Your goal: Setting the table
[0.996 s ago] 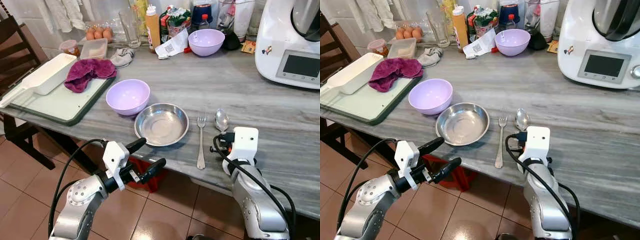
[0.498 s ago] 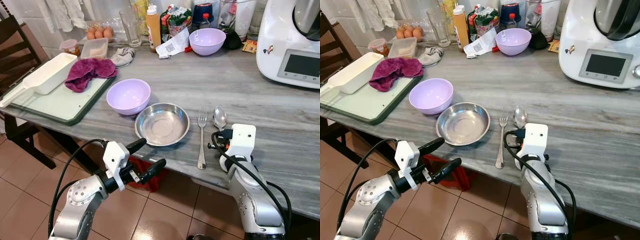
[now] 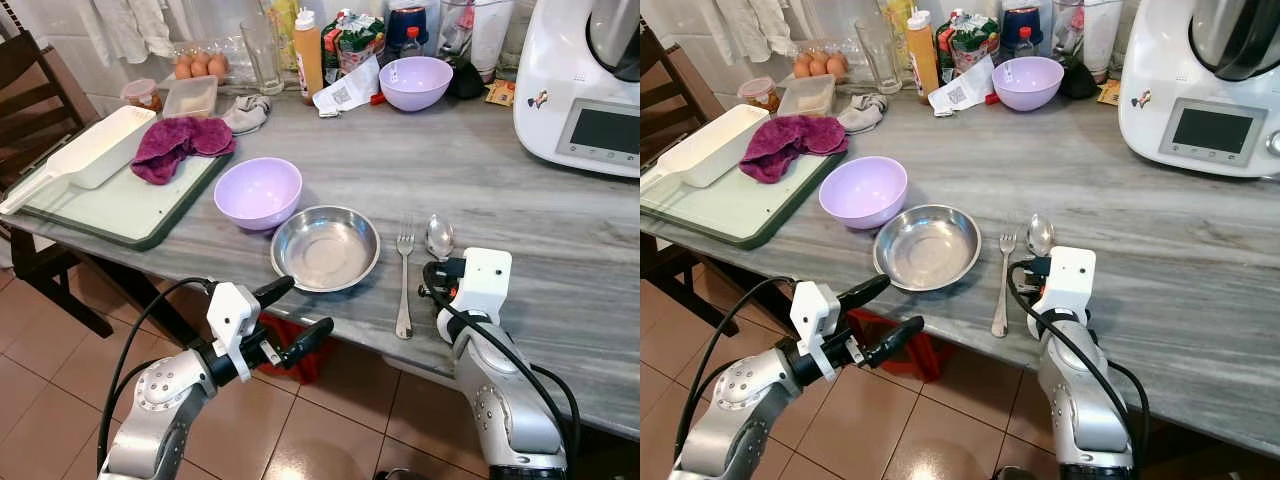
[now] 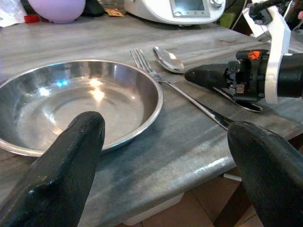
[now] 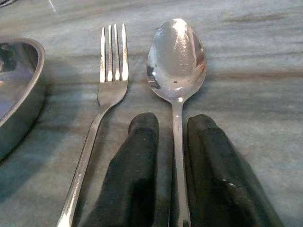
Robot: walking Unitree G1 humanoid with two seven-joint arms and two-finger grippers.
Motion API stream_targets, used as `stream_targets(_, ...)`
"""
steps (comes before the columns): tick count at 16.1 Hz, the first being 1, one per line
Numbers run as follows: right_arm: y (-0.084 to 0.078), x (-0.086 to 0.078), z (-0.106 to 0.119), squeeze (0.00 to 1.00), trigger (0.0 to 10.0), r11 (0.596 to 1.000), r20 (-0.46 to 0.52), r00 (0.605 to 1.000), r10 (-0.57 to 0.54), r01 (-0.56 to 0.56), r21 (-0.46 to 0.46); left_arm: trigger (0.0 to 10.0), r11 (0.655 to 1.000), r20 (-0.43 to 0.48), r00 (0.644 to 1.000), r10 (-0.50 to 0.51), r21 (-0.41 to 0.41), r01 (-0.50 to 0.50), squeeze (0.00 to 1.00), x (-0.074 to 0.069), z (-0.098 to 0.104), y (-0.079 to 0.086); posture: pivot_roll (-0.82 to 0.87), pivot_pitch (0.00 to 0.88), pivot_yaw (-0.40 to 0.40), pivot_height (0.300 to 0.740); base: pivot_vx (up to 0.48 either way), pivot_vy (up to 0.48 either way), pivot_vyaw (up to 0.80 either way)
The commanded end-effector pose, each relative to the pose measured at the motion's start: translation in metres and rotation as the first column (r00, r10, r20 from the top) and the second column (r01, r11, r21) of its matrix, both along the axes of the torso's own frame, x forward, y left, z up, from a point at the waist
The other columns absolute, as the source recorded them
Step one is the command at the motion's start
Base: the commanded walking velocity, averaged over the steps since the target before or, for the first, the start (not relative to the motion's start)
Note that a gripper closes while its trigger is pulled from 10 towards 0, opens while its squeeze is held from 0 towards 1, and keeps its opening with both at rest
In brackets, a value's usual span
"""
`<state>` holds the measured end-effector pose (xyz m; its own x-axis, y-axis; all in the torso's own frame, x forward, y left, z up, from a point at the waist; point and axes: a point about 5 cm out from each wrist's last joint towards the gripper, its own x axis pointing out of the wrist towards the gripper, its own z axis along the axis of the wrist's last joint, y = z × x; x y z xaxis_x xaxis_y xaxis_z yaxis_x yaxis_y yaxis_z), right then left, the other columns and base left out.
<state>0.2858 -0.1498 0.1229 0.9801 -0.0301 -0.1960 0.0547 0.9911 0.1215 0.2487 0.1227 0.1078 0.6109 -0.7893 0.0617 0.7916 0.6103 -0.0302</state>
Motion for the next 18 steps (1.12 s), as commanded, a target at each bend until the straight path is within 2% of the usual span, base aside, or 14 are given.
stream_targets(1, 0.000, 0.000, 0.006, 1.00, 10.0, 1.000, 0.031, 0.999, -0.007, 0.007, 0.018, 10.0, 1.000, -0.001, 1.000, -0.002, 0.022, 0.002, 0.00, -0.001, 0.000, 0.003, -0.22, 0.124, 0.117, 0.740, 0.000, 0.000, 0.00)
stream_targets(8, 0.003, 0.003, 0.047, 1.00, 10.0, 0.999, 0.243, 0.970, 0.005, -0.017, 0.048, 10.0, 1.000, -0.003, 1.000, 0.009, 0.014, -0.009, 0.00, 0.001, -0.002, 0.004, -0.22, 0.118, 0.110, 0.740, 0.000, 0.000, 0.00)
stream_targets(11, -0.003, 0.004, 0.062, 1.00, 10.0, 1.000, 0.329, 0.944, -0.020, 0.019, 0.005, 10.0, 0.999, -0.001, 0.999, 0.039, 0.010, -0.039, 0.00, 0.002, -0.005, 0.006, -0.22, 0.120, 0.106, 0.740, 0.000, 0.000, 0.00)
stream_targets(15, -0.016, -0.001, 0.059, 1.00, 10.0, 0.998, 0.340, 0.939, -0.053, 0.057, -0.002, 10.0, 0.986, 0.011, 0.986, 0.167, -0.029, -0.167, 0.00, 0.007, -0.004, 0.012, -0.21, 0.119, 0.098, 0.740, 0.000, 0.000, 0.00)
stream_targets(18, -0.022, -0.007, 0.055, 1.00, 10.0, 0.995, 0.352, 0.935, -0.051, 0.079, -0.066, 10.0, 0.967, 0.035, 0.968, 0.250, -0.056, -0.248, 0.00, 0.012, 0.003, 0.012, -0.21, 0.118, 0.096, 0.740, 0.000, 0.000, 0.00)
